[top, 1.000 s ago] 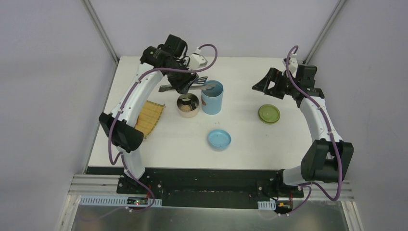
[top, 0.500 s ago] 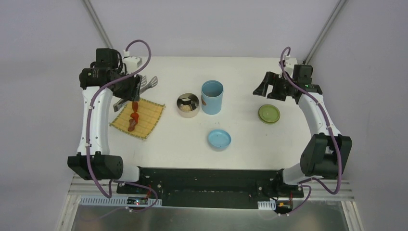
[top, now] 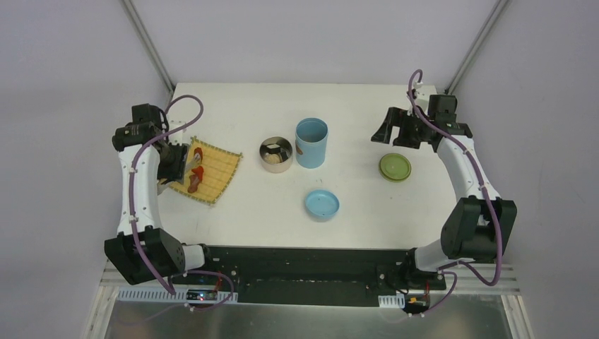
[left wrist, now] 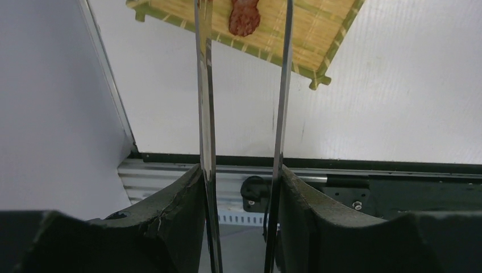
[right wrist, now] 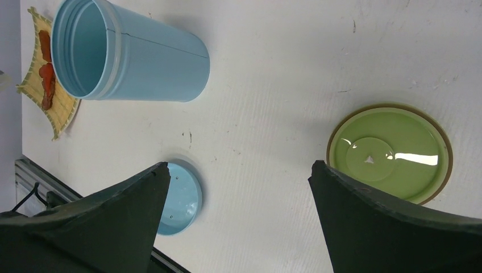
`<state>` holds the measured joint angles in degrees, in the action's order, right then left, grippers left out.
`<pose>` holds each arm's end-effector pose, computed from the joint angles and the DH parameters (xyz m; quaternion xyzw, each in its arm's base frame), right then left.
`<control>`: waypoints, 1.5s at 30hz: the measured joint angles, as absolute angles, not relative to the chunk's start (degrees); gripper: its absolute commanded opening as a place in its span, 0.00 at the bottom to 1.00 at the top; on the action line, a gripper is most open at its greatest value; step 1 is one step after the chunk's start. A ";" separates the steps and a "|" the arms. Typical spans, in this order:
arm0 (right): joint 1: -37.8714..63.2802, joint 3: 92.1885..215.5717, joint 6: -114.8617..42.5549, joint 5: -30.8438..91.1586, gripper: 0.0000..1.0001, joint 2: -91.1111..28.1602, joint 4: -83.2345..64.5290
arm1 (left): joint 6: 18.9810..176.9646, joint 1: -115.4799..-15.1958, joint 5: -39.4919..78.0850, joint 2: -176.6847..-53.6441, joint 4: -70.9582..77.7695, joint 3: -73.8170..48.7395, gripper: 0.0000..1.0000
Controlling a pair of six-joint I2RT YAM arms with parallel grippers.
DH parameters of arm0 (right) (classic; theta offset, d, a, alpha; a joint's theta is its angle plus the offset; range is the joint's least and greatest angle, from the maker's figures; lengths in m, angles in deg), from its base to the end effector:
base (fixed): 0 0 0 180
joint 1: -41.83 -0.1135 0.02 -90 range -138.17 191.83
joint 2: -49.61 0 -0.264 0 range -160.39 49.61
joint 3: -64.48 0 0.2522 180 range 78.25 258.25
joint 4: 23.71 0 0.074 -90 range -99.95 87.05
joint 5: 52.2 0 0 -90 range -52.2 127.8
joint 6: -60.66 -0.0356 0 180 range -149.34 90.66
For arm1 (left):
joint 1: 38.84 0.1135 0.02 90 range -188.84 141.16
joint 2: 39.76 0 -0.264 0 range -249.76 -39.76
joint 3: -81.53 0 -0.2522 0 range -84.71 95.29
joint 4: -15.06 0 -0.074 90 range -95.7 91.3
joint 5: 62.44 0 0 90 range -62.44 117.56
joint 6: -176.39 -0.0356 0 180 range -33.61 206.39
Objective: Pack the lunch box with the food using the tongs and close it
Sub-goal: Pick up the fake food from the plate.
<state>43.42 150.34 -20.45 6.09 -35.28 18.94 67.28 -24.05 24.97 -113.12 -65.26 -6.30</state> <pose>0.3269 0.0096 0.3114 -0.1675 0.8688 0.2123 0.4148 0.2280 0.0585 0.3515 0.0421 0.9681 0.0508 0.2417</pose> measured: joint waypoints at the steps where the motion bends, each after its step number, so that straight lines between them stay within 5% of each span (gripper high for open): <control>1: 43.35 150.34 -20.45 6.07 0.98 -35.28 18.98 | 67.15 -23.68 25.71 -113.12 -65.26 -7.15 0.46; 34: 42.32 153.58 -20.74 5.00 0.98 -37.37 19.09 | 59.72 -23.79 28.12 -126.08 -58.68 -8.74 0.48; 45: 42.32 153.58 -19.80 5.02 0.98 -37.37 19.13 | 59.76 -26.08 28.18 -127.74 -57.53 -10.41 0.41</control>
<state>42.32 153.58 -19.80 5.02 -37.37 19.13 59.76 -26.08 28.18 -127.74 -57.53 -10.41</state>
